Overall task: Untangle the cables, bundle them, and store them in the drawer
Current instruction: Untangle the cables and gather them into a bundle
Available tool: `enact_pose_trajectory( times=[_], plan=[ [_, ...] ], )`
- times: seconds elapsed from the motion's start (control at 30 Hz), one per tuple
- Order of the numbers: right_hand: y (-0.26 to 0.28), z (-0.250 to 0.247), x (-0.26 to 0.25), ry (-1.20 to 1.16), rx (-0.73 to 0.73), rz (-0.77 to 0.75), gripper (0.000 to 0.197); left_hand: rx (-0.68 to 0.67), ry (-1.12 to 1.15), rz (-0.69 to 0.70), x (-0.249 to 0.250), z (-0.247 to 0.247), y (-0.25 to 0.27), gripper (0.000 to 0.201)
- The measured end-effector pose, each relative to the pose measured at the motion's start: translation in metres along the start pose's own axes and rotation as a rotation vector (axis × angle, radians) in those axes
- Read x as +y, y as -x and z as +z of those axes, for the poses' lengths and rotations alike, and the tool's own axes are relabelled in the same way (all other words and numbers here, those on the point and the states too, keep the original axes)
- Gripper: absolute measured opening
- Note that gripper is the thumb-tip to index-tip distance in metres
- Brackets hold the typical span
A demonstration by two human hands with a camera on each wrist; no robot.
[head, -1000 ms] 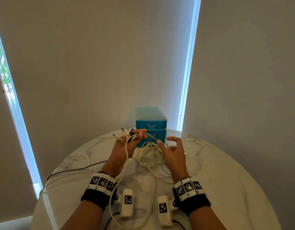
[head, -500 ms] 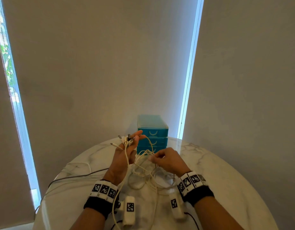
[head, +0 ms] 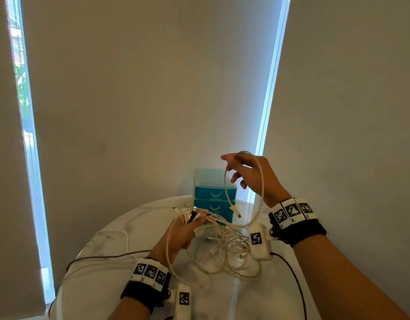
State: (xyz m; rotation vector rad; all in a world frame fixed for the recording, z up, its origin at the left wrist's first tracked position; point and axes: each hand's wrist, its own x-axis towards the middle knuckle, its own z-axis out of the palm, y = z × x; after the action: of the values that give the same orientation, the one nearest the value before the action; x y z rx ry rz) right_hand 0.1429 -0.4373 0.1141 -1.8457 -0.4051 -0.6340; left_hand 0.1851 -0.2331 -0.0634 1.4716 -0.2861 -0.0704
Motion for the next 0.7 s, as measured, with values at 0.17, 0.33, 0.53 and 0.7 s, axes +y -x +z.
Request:
enact_pose_trajectory(
  times=[0.17, 0.33, 0.53, 0.7],
  plan=[
    [0.008, 0.004, 0.012, -0.027, -0.051, -0.047, 0.025, 0.162, -0.062, -0.028, 0.006, -0.003, -0.001, 0.043],
    [0.034, 0.013, 0.053, -0.109, -0.138, 0.088, 0.027, 0.186, -0.09, 0.012, 0.008, -0.007, -0.002, 0.036],
    [0.06, 0.016, 0.081, -0.664, -0.284, 0.51, 0.042, 0.198, -0.105, -0.006, 0.0, -0.012, 0.0, 0.049],
    [0.052, -0.006, 0.074, -0.837, -0.22, 0.605, 0.045, 0.227, -0.119, -0.047, -0.004, -0.013, -0.001, 0.052]
  ],
)
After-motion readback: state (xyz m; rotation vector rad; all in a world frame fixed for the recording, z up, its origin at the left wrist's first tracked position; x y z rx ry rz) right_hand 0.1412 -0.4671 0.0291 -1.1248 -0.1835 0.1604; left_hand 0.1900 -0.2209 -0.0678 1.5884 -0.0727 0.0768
